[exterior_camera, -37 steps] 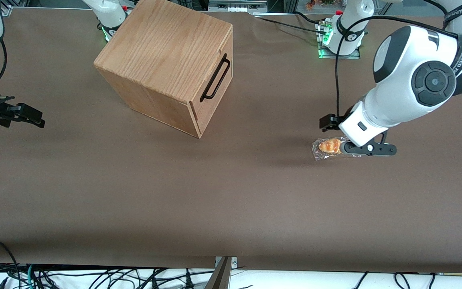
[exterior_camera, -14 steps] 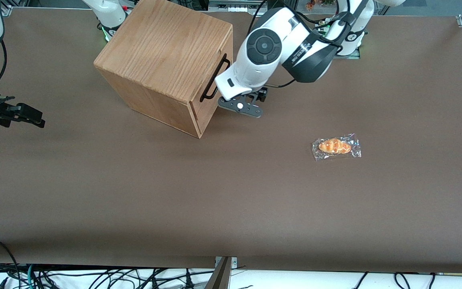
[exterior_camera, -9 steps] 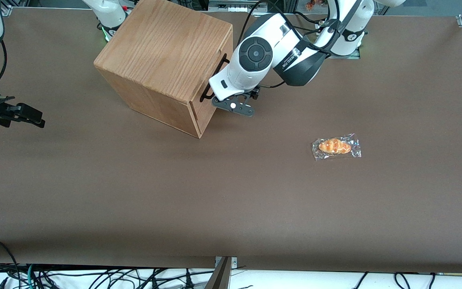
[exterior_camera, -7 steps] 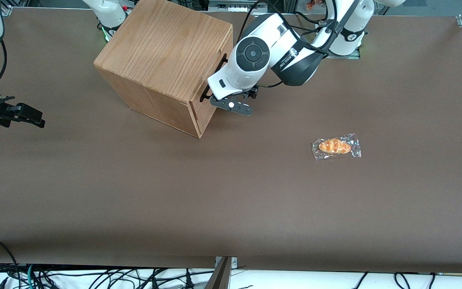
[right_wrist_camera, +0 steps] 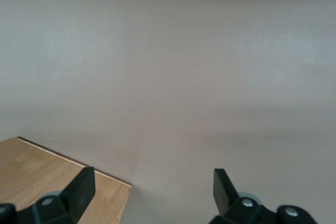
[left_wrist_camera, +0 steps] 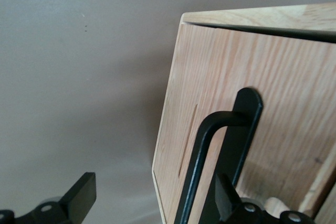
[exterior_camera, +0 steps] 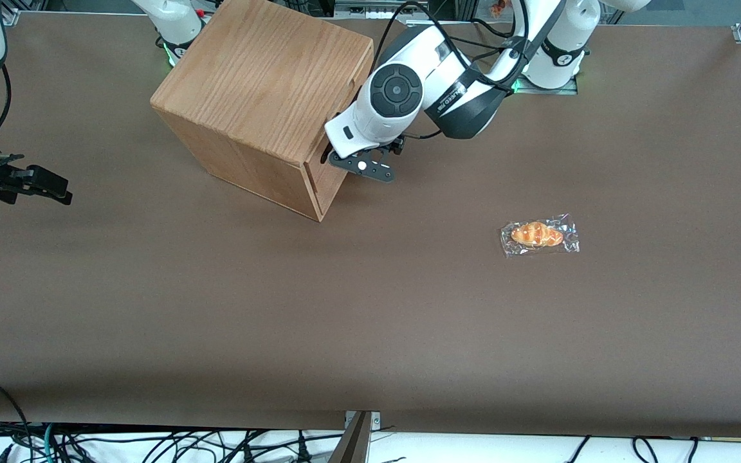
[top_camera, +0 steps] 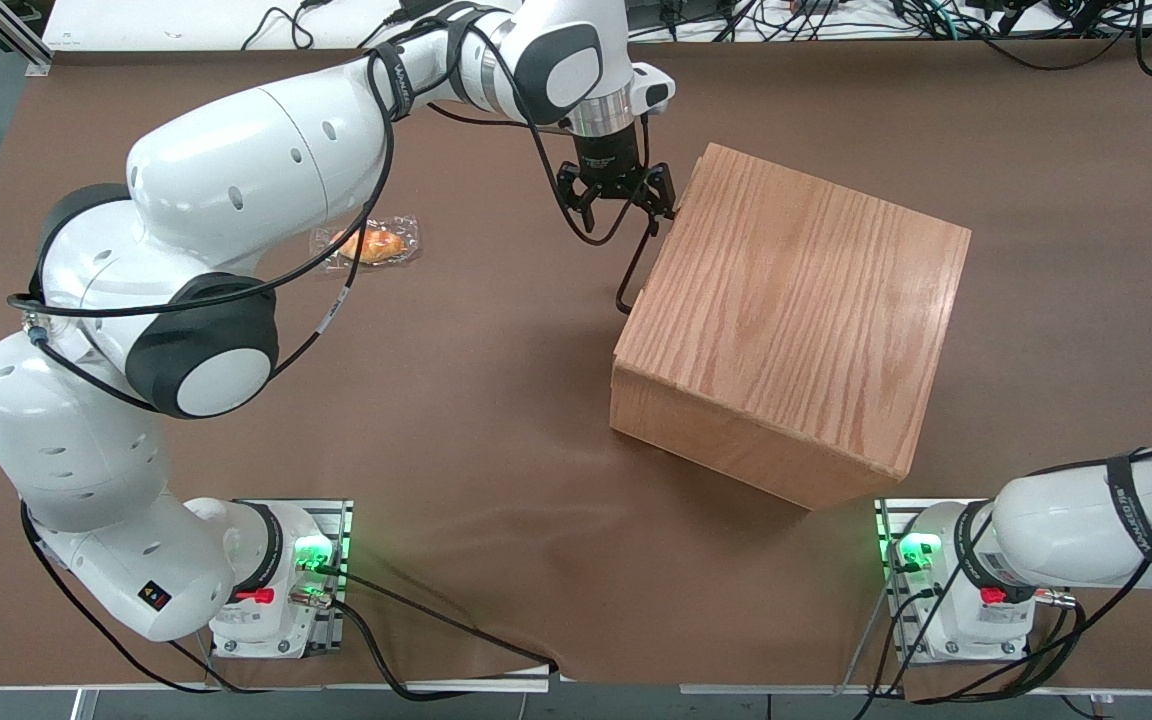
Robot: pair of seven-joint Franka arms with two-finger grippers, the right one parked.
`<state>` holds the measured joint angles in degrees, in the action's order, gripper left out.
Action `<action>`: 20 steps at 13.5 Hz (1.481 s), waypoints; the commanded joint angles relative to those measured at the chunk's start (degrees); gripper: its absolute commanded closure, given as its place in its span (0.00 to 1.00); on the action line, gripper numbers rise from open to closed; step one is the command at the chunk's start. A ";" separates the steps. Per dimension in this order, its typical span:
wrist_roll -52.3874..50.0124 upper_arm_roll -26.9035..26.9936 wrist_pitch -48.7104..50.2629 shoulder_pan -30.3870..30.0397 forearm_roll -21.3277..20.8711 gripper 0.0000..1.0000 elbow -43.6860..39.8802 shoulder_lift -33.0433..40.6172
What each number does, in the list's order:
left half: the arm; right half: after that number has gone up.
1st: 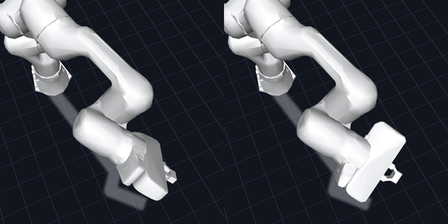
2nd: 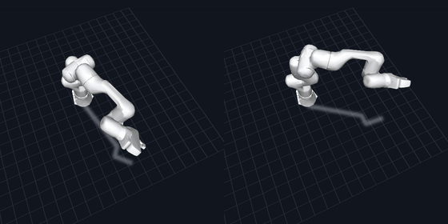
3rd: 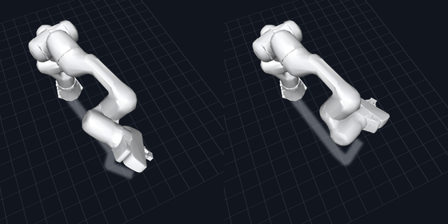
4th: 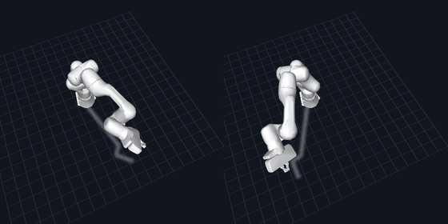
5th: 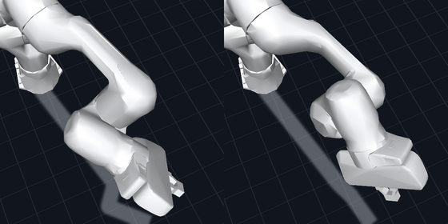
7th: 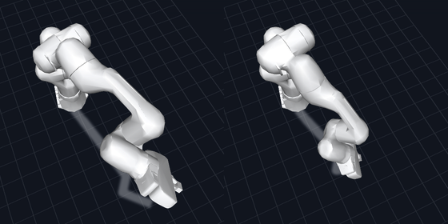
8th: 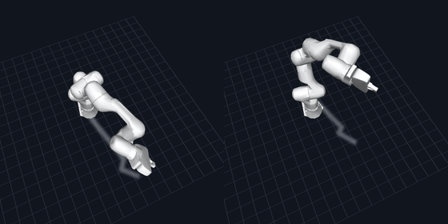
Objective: Open top drawer with left arm
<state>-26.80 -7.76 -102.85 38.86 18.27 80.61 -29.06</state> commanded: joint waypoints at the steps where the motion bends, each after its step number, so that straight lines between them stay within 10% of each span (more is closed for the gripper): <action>1: -0.01 0.47 -1.21 1.48 1.07 0.00 0.08 -0.29; 20: 5.88 0.47 -0.68 -0.54 0.10 0.00 1.57 0.06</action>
<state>-21.77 -7.20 -103.28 37.94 18.21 81.39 -29.44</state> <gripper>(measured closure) 0.000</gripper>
